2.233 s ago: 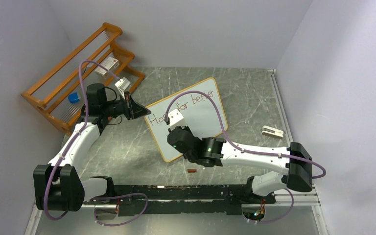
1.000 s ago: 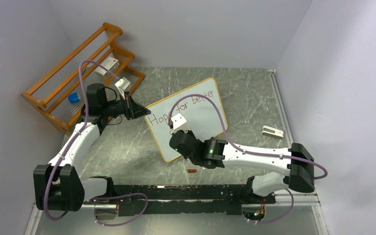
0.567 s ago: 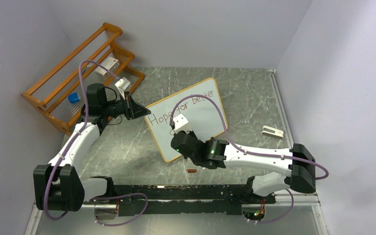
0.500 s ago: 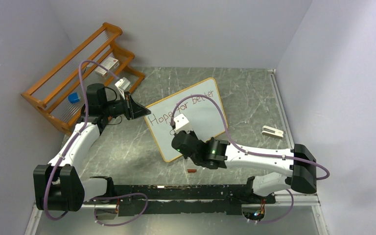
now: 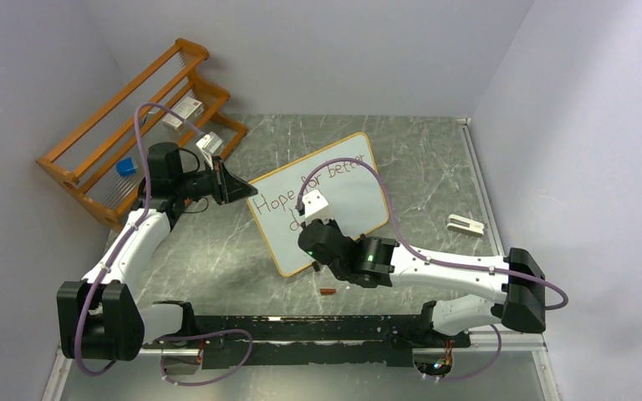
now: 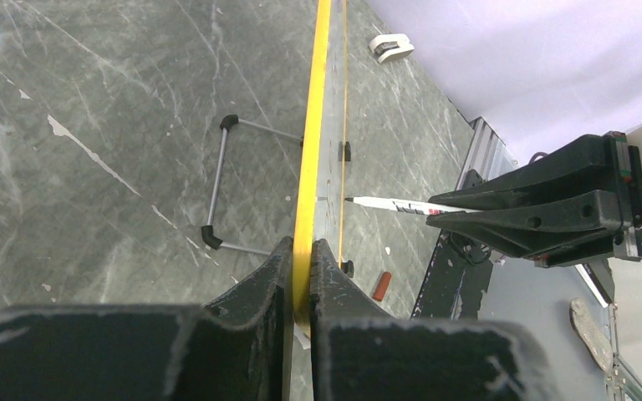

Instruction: Write a sentence on the whiteboard

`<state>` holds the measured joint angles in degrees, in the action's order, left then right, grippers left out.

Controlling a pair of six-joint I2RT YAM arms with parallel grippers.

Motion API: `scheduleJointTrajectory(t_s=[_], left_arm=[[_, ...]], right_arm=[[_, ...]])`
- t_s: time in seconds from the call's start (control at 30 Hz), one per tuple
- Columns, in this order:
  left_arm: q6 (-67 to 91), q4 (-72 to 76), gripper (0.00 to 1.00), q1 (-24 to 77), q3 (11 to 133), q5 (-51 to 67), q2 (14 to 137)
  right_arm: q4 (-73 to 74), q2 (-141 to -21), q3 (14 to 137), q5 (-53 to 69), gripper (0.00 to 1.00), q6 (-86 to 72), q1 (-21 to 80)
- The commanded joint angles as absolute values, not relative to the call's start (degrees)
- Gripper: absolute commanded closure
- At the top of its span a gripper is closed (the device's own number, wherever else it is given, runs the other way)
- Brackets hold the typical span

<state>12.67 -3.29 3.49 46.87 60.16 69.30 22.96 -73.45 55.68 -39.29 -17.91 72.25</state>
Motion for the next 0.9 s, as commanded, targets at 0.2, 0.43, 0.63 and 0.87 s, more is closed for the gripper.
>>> scheduleJointTrajectory(t_s=[0.2, 0.43, 0.63, 0.87], left_arm=[[8.7, -8.5, 0.95, 4.5, 45.1, 55.2, 71.1], [8.9, -8.4, 0.95, 4.5, 45.1, 55.3, 71.2], [8.9, -8.3, 0.95, 4.5, 45.1, 55.4, 71.2], [8.9, -8.3, 0.95, 4.5, 45.1, 55.4, 71.2]], right_arm=[[20.6, -74.9, 56.2, -42.1, 1.0, -17.8, 71.4], [20.7, -76.2, 56.8, -42.4, 1.0, -17.8, 71.2], [19.8, -76.4, 57.1, -42.4, 1.0, -17.3, 71.2], [18.5, -76.2, 57.5, -42.3, 1.0, -16.4, 71.3]])
